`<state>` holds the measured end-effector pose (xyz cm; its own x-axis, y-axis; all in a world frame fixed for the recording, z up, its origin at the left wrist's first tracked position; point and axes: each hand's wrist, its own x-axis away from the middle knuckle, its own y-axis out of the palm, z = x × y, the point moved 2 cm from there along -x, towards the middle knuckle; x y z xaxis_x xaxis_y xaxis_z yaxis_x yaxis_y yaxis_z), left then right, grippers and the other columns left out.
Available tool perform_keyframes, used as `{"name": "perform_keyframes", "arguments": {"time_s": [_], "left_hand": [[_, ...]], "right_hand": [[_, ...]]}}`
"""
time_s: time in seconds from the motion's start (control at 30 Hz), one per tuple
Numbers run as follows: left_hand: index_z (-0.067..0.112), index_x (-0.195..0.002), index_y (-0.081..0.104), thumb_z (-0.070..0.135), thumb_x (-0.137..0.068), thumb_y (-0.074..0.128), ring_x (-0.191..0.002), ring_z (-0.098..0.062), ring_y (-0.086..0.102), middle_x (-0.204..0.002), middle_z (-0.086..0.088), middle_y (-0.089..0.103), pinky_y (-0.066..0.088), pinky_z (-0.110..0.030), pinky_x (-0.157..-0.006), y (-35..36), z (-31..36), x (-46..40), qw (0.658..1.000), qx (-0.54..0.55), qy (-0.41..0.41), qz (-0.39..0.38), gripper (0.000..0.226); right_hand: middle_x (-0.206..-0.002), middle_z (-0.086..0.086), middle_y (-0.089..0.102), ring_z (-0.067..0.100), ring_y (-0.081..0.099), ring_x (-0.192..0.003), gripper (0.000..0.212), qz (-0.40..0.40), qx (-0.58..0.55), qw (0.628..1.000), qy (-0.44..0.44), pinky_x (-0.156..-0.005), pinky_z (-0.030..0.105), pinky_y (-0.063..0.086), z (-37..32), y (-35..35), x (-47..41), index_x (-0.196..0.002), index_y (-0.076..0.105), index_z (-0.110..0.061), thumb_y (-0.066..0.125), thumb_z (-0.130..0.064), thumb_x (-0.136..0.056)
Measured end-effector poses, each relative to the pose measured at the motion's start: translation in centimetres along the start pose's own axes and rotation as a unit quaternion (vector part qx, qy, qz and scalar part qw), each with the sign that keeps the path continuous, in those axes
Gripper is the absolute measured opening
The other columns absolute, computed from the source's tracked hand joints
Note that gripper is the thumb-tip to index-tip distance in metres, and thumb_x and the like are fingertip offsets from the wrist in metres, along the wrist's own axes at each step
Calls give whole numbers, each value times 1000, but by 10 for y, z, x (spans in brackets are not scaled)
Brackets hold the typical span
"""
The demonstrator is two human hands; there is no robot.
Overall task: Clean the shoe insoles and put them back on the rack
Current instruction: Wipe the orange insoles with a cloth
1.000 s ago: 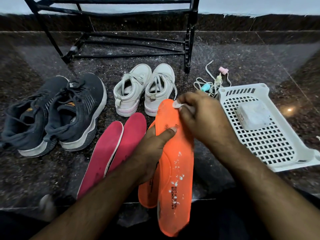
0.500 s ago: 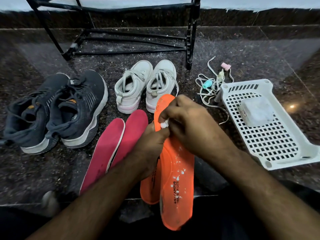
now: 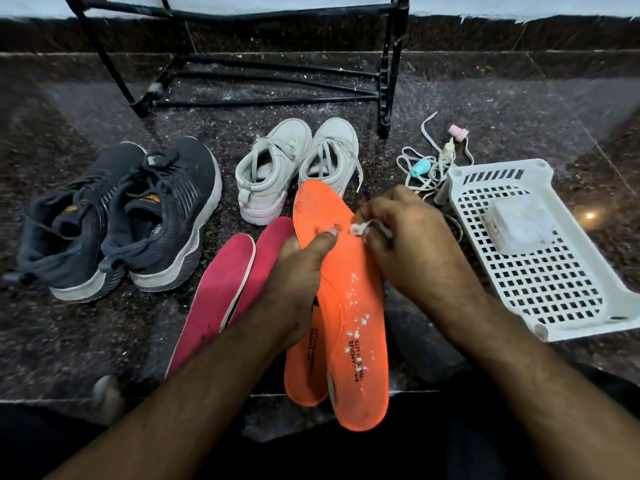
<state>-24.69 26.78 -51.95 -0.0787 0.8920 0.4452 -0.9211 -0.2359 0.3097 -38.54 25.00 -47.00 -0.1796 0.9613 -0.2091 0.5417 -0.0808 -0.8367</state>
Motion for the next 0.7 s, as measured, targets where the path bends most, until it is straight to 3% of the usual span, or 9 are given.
{"name": "perform_keyframes", "arguments": {"time_s": [0.1, 0.17, 0.3, 0.37, 0.5, 0.57, 0.63, 0.7], "left_hand": [[6, -100, 66, 15, -95, 65, -65, -22, 68, -76, -10, 73, 55, -33, -64, -6, 1, -6, 1000, 6, 22, 19, 11], [11, -89, 65, 13, -96, 62, -55, -17, 63, -65, -3, 68, 50, -26, -57, -8, 0, -9, 999, 10, 22, 36, 8], [4, -118, 65, 17, -95, 65, -78, -29, 69, -93, -17, 74, 58, -49, -78, -5, 1, -6, 999, 10, 19, 27, 27], [3, -119, 65, 19, -96, 64, -83, -32, 68, -97, -19, 74, 57, -54, -83, -3, 1, -5, 1000, 14, 7, 17, 28], [9, -91, 65, 16, -98, 60, -60, -17, 66, -69, -6, 69, 53, -27, -59, -7, -2, -7, 1000, 21, -5, 5, 10], [5, -103, 66, 20, -97, 62, -68, -22, 68, -79, -11, 72, 58, -33, -66, -7, -3, -8, 1000, 25, -17, 1, 16], [3, -118, 66, 24, -95, 65, -84, -32, 70, -98, -19, 74, 58, -50, -86, -5, -1, -5, 999, 29, -27, -5, 31], [4, -123, 65, 25, -95, 66, -92, -37, 70, -108, -24, 72, 56, -57, -91, -2, 0, -4, 999, 27, -27, 1, 35]], "right_hand": [[-94, 7, 61, 24, 62, -86, 16, -70, -18, 995, -72, -78, 26, 38, -29, 11, 15, -95, 72, -15, 69, -9, -81], [-89, 6, 60, 24, 62, -83, 14, -104, -22, 990, -93, -74, 25, 37, -33, 16, 17, -93, 72, -15, 71, -11, -80], [-91, 2, 62, 22, 63, -85, 16, -35, 10, 999, -25, -76, 20, 36, 0, 2, -4, -93, 75, -18, 70, -11, -80], [-89, -1, 61, 20, 62, -84, 15, -18, 14, 1000, -19, -73, 17, 34, -1, -2, -4, -93, 74, -19, 69, -12, -80], [-86, 6, 62, 26, 62, -79, 11, -116, -7, 986, -121, -72, 26, 38, -34, 15, 16, -89, 72, -14, 69, -12, -79], [-87, 6, 62, 26, 63, -80, 13, -114, -12, 987, -111, -71, 21, 35, -26, 14, 10, -92, 74, -15, 69, -14, -79], [-92, 4, 64, 23, 64, -85, 16, -58, 0, 997, -56, -73, 15, 31, -7, 5, -3, -96, 75, -18, 71, -14, -81], [-95, 3, 64, 21, 64, -88, 16, -19, 14, 1000, -20, -75, 15, 33, 4, -2, -8, -98, 75, -20, 71, -17, -83]]}}
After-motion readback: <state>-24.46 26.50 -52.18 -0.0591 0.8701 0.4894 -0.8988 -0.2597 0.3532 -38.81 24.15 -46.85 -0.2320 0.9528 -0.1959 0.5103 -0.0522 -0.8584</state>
